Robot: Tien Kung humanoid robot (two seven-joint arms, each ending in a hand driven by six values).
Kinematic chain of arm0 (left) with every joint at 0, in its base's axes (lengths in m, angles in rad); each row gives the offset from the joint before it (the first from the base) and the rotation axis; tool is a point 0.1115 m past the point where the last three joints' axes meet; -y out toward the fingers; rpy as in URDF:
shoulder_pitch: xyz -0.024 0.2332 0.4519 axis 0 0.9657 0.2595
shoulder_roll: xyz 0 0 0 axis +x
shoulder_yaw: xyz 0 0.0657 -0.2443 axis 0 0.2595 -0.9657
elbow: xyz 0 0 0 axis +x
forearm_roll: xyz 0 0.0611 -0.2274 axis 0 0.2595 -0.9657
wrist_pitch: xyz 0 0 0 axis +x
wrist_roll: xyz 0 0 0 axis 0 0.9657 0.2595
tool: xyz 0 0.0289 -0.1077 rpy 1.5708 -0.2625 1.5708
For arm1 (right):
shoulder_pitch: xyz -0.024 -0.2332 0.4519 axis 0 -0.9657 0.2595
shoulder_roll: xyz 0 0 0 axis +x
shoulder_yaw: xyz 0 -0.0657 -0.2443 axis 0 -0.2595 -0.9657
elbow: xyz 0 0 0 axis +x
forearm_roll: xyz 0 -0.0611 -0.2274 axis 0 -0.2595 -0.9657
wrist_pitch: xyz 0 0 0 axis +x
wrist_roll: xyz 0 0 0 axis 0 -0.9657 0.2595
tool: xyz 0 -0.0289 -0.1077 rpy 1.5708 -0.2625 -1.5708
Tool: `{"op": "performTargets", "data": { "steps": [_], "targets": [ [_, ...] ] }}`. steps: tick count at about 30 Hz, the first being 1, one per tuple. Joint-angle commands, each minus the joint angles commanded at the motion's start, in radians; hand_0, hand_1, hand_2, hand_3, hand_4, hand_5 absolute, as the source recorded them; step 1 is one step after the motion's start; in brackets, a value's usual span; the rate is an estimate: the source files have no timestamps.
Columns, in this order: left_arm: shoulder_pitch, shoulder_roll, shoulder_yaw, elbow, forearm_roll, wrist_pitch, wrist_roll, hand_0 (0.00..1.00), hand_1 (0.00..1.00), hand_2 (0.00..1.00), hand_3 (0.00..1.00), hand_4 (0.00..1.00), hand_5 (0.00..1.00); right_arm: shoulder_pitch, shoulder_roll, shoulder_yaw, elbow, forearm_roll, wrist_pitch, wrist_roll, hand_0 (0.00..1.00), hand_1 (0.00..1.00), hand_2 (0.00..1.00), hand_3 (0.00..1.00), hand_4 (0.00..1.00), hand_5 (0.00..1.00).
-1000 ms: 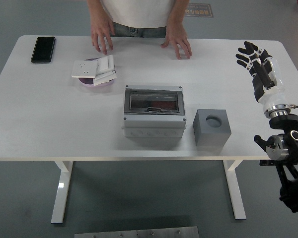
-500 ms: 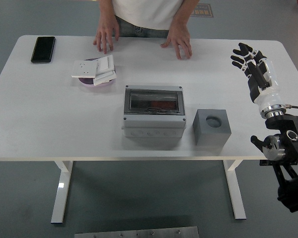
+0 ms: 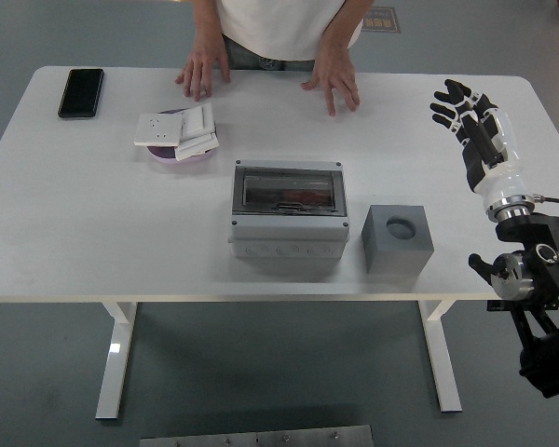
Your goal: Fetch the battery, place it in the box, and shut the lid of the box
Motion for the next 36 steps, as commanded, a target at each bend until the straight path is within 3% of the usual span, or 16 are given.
{"op": "performTargets", "data": {
  "steps": [28, 36],
  "targets": [
    [0.012, 0.013, -0.027, -0.005, 0.053, 0.000, 0.027, 0.606, 0.719, 0.600, 0.586, 0.442, 0.002, -0.001, -0.004, -0.035, 0.004, 0.003, 0.000, -0.001, 0.784, 0.707, 0.718, 0.723, 0.998, 0.583],
    [0.014, 0.009, -0.020, -0.004, 0.043, -0.002, 0.021, 0.607, 0.719, 0.600, 0.586, 0.441, 0.002, -0.004, -0.002, -0.037, 0.009, 0.007, -0.024, 0.020, 0.785, 0.707, 0.724, 0.723, 0.998, 0.582]
  ]
}}
